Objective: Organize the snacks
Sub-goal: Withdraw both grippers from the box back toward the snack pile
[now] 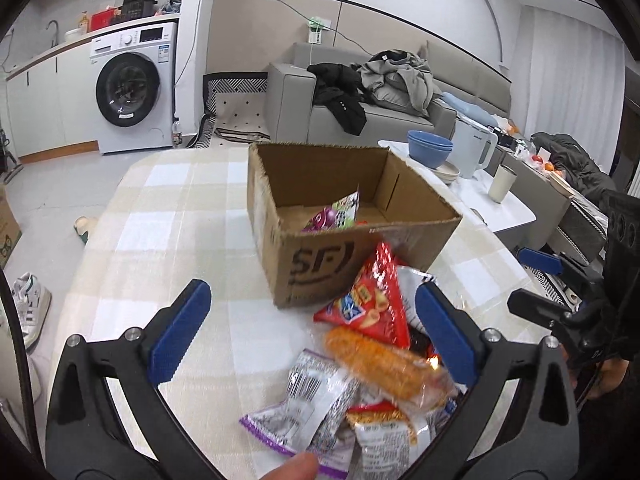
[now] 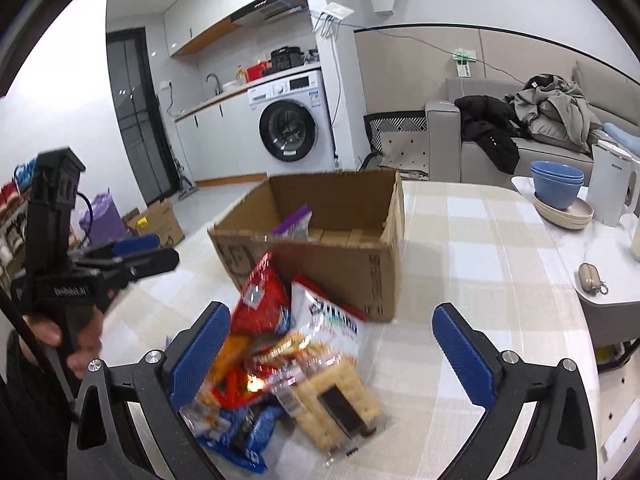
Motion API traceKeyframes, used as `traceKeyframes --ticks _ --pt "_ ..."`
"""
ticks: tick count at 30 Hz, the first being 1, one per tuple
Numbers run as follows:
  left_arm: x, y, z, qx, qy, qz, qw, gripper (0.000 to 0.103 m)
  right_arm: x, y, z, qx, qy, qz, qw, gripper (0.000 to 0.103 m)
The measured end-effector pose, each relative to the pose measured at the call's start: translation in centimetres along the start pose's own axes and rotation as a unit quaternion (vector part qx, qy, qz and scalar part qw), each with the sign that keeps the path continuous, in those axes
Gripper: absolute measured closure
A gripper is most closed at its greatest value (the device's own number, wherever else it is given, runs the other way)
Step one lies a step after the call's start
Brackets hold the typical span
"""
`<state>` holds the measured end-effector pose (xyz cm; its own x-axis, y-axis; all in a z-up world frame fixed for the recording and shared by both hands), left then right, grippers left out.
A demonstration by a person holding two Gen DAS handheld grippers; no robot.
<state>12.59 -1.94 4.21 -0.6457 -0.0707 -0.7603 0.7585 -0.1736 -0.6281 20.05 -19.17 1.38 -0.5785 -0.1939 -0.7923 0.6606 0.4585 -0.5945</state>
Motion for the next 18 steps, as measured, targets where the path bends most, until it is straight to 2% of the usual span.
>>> traceKeyframes --ticks 5,9,18 --pt "1.1 -0.4 -0.1 0.000 -0.002 -0.003 1.0000 0.001 1.1 0.2 -0.2 -0.007 -0.007 -0.016 1.000 0.000" --pt "1.6 -0.5 0.3 0.000 0.002 -0.009 1.0000 0.001 1.4 -0.1 -0.5 -0.009 -0.008 -0.013 1.000 0.000" --pt "2.8 -1.0 0.7 -0.006 0.015 -0.015 0.9998 0.001 2.5 0.8 -0.5 -0.001 -0.017 -0.036 0.999 0.000"
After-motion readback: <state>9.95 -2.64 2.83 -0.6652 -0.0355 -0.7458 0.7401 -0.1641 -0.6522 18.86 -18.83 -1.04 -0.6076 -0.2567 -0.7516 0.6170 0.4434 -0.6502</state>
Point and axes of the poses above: each gripper's, at about its wrist camera, not at the fingertips, and y roughly the way its jaws point, z to its right, x to its underside, the point moved 3 cm from there along y, roughly the way its jaws point, and after that the axes turned 2 degrees about -z, right-handed, at the moved point
